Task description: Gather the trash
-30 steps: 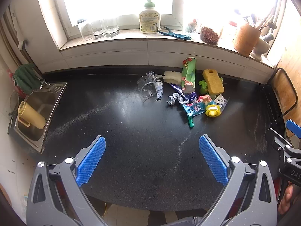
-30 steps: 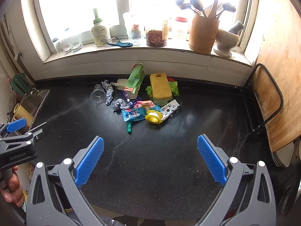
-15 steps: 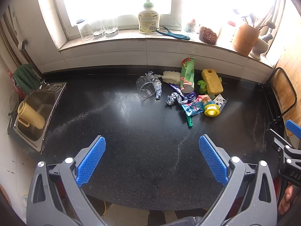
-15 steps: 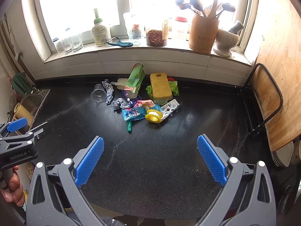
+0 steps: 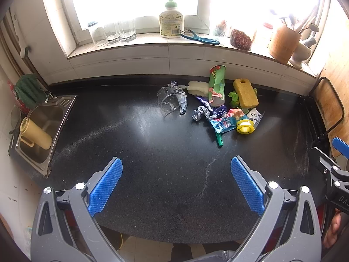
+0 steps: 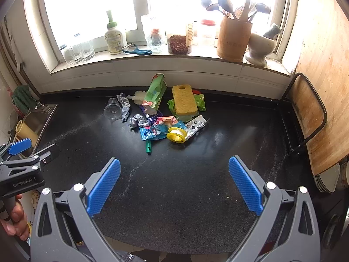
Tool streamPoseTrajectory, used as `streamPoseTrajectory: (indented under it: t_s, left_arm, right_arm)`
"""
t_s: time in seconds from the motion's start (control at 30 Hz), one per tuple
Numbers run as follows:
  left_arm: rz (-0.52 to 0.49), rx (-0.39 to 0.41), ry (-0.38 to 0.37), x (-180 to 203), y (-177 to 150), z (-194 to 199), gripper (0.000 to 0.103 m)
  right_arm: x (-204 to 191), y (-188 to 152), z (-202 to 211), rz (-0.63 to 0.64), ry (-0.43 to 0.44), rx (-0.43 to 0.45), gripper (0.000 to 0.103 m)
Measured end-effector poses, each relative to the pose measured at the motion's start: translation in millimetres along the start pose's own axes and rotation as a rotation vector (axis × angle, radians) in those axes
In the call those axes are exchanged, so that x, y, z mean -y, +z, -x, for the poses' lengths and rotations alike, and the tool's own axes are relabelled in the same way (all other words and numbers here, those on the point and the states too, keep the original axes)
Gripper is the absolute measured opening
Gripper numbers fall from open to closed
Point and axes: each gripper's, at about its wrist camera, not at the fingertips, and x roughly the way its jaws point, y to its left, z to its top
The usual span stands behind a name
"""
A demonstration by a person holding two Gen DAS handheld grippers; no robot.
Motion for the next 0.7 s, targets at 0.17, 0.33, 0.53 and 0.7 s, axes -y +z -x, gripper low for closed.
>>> streamPoseTrajectory:
  t_s: [0.17,0.33,0.53,0.7]
  left_arm:
    - [0.000,-0.005,-0.004,-1.2,0.9,-2.1,0.097]
    - [-0.006,-0.010,-0.004,-1.7,1.9,-3.5,0.097]
    - [-0.006,-0.017,-0.004,-1.6,3.2,-5.8,0.097]
    - [-0.007,-0.018,-0.003,-1.4,4.2,-6.9,0.097]
  right_arm:
    - [0.9,-0.3,1.1,-0.002,0.002,0.001,0.096]
    - [0.2,-0.3,0.3,-0.002,0.001,0.001,0.096]
    - [2.3,1.9,-2.5,-0.005,0.004,-0.002,0.096]
    - [1.5,2.7,-4.1,-0.008,0.003,-0.003,0.096]
